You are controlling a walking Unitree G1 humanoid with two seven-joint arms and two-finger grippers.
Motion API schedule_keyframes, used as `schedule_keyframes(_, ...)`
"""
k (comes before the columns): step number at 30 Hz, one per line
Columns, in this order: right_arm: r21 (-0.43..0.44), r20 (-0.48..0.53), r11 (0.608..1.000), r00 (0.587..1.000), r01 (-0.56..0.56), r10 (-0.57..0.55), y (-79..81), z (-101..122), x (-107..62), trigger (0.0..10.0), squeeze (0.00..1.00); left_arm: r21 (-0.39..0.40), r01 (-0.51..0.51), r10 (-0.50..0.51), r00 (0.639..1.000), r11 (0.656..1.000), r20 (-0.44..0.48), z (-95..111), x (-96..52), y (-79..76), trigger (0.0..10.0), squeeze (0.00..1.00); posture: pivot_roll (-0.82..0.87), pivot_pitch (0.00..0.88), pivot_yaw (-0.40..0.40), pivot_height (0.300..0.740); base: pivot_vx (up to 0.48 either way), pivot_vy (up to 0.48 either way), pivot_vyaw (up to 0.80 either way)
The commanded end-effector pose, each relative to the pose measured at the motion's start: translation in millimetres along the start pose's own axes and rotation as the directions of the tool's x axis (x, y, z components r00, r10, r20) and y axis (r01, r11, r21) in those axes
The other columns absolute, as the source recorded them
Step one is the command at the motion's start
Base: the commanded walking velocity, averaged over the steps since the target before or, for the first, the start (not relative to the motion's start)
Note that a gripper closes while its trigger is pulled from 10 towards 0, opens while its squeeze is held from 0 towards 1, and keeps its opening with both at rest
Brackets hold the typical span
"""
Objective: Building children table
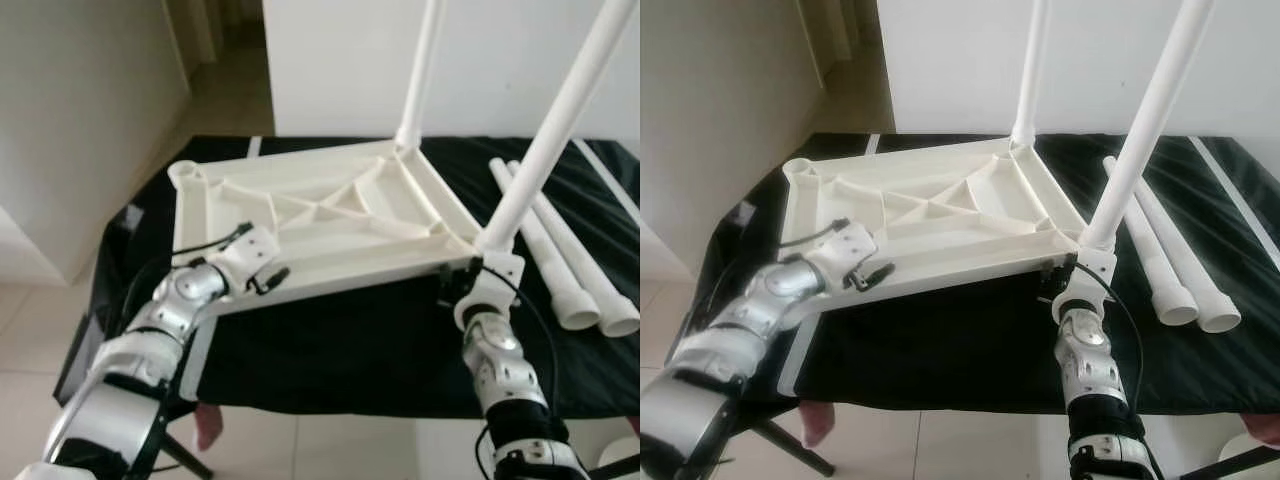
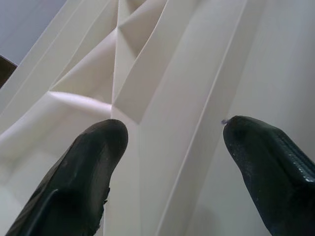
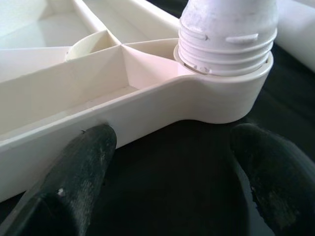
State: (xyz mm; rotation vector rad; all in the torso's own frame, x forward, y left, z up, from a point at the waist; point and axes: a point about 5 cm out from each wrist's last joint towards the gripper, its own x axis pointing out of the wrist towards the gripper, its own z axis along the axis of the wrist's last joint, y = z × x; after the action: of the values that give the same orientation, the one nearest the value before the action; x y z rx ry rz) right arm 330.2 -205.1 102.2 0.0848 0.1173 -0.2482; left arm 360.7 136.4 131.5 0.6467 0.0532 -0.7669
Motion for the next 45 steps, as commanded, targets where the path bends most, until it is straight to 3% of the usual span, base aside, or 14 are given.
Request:
schedule_keyframes(1,-0.012,-0.023,0.999,0.999,-0.047,0.046,7.9,-4.0,2.0,10.0,0.0,-0.003,0.504,-0.504,0.864,0.864,0.001,-0.5,-3.5,-36.7,10.0,0.0,0.03,0.0,0.03,0.74,0.0,0.0,0.0)
schedule_keyframes(3,-0.029,-0.02,0.998,0.998,-0.06,0.06,8.4,-2.1,4.6,10.0,0.0,-0.004,0.53,-0.53,0.848,0.848,0.018,2.1,-4.4,-40.5,10.0,0.0,0.03,0.0,0.032,0.74,0.0,0.0,0.0)
schedule_keyframes(4,-0.055,-0.012,0.994,0.995,-0.096,0.096,9.3,3.8,11.1,10.0,0.0,-0.01,0.6,-0.598,0.799,0.8,0.055,9.9,-6.9,-50.4,10.0,0.0,0.04,0.0,0.034,0.74,0.0,0.0,0.0)
schedule_keyframes(12,-0.096,-0.007,0.977,0.982,-0.189,0.189,13.9,10.3,18.3,10.0,0.0,-0.013,0.675,-0.668,0.733,0.738,0.13,26.5,-11.2,-62.8,10.0,0.0,0.03,0.0,0.04,0.74,0.0,0.0,0.0)
schedule_keyframes(14,-0.116,-0.002,0.968,0.975,-0.221,0.223,13.8,13.8,21.2,10.0,0.0,-0.05,0.716,-0.697,0.692,0.697,0.189,37.2,-22.2,-65.4,10.0,0.0,0.03,0.0,0.045,0.74,0.0,0.0,0.0)
schedule_keyframes(19,-0.117,0.006,0.967,0.974,-0.225,0.227,11.7,15.1,21.3,10.0,0.0,-0.055,0.723,-0.703,0.684,0.689,0.192,38.2,-28.7,-64.4,10.0,0.0,0.02,0.0,0.047,0.74,0.0,0.0,0.0)
schedule_keyframes(20,-0.121,0.034,0.963,0.969,-0.239,0.245,6.5,15.6,16.9,10.0,0.0,-0.114,0.694,-0.664,0.716,0.711,0.214,37.5,-36.2,-55.7,10.0,0.0,0.02,0.0,0.048,0.74,0.0,0.0,0.0)
schedule_keyframes(23,-0.118,0.055,0.962,0.965,-0.247,0.255,-0.7,13.6,10.7,10.0,0.0,-0.176,0.656,-0.614,0.752,0.734,0.242,39.2,-47.7,-43.0,10.0,0.0,0.02,0.0,0.047,0.74,0.0,0.0,0.0)
schedule_keyframes(28,-0.117,0.061,0.962,0.965,-0.245,0.254,-5.6,10.9,6.5,10.0,0.0,-0.199,0.638,-0.59,0.767,0.744,0.253,40.1,-56.7,-35.4,10.0,0.0,0.02,0.0,0.048,0.74,0.0,0.0,0.0)
schedule_keyframes(33,-0.103,0.085,0.964,0.963,-0.245,0.254,-12.8,7.6,-1.3,10.0,0.0,-0.233,0.591,-0.551,0.806,0.772,0.216,31.9,-76.4,-13.9,10.0,0.0,0.02,0.0,0.05,0.74,0.0,0.0,0.0)
schedule_keyframes(34,-0.091,0.097,0.966,0.963,-0.243,0.251,-15.8,5.4,-6.1,10.0,0.0,-0.244,0.551,-0.528,0.835,0.798,0.155,20.1,-89.9,9.4,10.0,0.0,0.03,0.0,0.046,0.74,0.0,0.0,0.0)
schedule_keyframes(38,-0.086,0.102,0.968,0.964,-0.238,0.246,-17.2,4.2,-8.5,10.0,0.0,-0.255,0.525,-0.513,0.85,0.812,0.118,12.5,-97.4,22.7,10.0,0.0,0.03,0.0,0.046,0.74,0.0,0.0,0.0)
schedule_keyframes(44,-0.06,0.133,0.979,0.971,-0.194,0.2,-22.9,4.1,-17.4,10.0,0.0,-0.244,0.369,-0.392,0.918,0.897,-0.053,-7.8,-106.9,56.0,10.0,0.0,0.05,0.0,0.037,0.74,0.0,0.0,0.0)
schedule_keyframes(45,-0.06,0.133,0.979,0.971,-0.194,0.2,-22.9,4.1,-17.4,10.0,0.0,-0.244,0.369,-0.392,0.918,0.897,-0.053,-7.8,-106.9,56.0,10.0,0.0,0.05,0.0,0.037,0.74,0.0,0.0,0.0)
